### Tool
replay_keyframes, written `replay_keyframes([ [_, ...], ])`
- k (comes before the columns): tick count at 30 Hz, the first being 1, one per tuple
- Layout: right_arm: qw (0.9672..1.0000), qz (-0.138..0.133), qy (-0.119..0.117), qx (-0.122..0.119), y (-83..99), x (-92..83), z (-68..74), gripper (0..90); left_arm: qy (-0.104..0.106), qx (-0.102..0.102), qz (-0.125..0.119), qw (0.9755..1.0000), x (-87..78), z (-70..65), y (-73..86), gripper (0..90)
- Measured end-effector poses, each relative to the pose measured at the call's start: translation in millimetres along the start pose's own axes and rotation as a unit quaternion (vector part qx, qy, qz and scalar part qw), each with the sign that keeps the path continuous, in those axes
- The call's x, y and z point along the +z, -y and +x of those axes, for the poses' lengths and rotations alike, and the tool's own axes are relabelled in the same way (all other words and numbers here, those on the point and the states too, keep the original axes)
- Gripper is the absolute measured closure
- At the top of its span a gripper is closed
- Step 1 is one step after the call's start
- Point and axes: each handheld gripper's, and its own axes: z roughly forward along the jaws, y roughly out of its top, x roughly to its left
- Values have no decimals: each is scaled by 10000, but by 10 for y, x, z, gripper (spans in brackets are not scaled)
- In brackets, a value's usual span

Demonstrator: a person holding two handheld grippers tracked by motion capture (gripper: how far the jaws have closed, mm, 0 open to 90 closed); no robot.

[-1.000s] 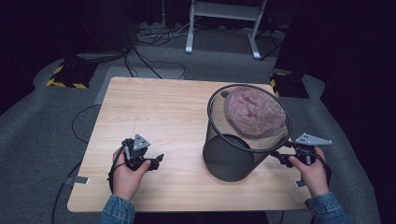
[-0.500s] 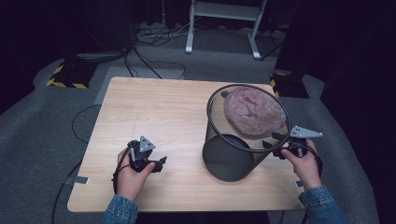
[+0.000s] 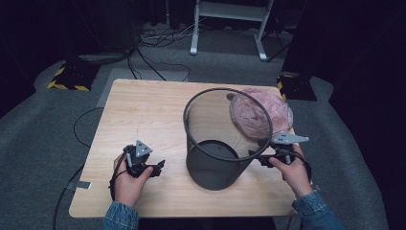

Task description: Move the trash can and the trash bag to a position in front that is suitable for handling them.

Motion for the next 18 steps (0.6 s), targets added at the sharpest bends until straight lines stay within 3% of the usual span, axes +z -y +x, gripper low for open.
replay_keyframes([
  [3,9998,16,-149,-157,-50,137,98,300,1,-34,32,10000,-9,18,31,228],
  [6,9998,8,31,-216,-106,140,70,293,-19,-68,-6,10000,-41,50,45,228],
  [9,9993,91,313,-173,-128,110,-56,269,-58,-142,-38,9999,-55,82,62,228],
  [10,9986,190,484,-131,-129,106,-167,256,-66,-151,-35,9999,-56,90,68,228],
  [11,9986,190,484,-131,-129,106,-167,256,-73,-161,-36,9998,-58,94,73,228],
  [15,9959,427,796,-56,-113,163,-440,194,-119,-161,-41,9998,-94,105,105,227],
  [18,9942,546,926,-65,-111,221,-543,166,-174,-211,-21,9996,-140,129,158,226],
])
